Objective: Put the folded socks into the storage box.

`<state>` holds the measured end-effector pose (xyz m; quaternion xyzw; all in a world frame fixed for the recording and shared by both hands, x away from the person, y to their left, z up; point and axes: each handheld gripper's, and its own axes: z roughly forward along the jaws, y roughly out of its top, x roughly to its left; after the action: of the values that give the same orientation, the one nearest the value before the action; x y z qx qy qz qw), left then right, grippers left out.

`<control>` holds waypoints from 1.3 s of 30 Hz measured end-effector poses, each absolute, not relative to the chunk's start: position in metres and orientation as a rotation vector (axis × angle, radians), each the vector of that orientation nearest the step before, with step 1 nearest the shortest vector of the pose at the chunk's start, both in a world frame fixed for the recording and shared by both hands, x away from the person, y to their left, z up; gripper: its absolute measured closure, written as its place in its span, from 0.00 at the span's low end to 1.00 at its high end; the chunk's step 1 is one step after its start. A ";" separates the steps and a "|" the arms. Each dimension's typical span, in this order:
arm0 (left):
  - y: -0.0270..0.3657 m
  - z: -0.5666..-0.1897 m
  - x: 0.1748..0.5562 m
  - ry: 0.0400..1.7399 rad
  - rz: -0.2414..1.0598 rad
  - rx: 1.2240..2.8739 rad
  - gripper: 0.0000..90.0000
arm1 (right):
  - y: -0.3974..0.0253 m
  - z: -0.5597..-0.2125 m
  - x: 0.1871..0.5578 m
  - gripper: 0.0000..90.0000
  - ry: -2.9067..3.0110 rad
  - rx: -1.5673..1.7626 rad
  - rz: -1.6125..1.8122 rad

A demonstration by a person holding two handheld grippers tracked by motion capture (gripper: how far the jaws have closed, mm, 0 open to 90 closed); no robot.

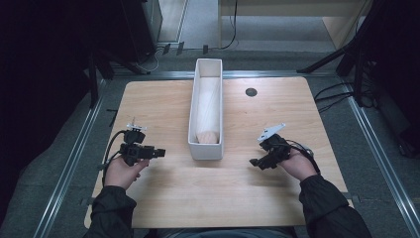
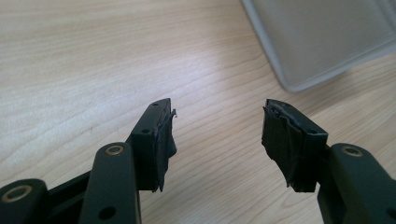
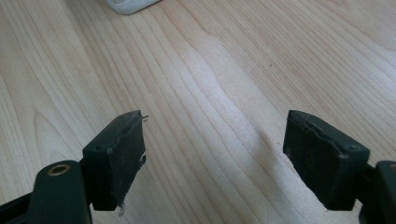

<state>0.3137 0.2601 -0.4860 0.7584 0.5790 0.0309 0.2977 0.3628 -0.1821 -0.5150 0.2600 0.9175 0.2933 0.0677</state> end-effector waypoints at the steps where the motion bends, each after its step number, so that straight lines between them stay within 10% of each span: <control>1: 0.261 -0.487 0.314 1.540 0.084 2.023 0.48 | -0.182 -0.514 0.363 0.23 2.764 0.787 0.883; 39: 0.274 -0.502 0.327 1.548 0.061 2.039 0.42 | -0.190 -0.513 0.362 0.23 2.752 0.789 0.855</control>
<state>0.3269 0.2738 -0.5021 0.7628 0.5792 0.0229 0.2864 0.3621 -0.1903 -0.5132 0.2632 0.9184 0.2854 0.0766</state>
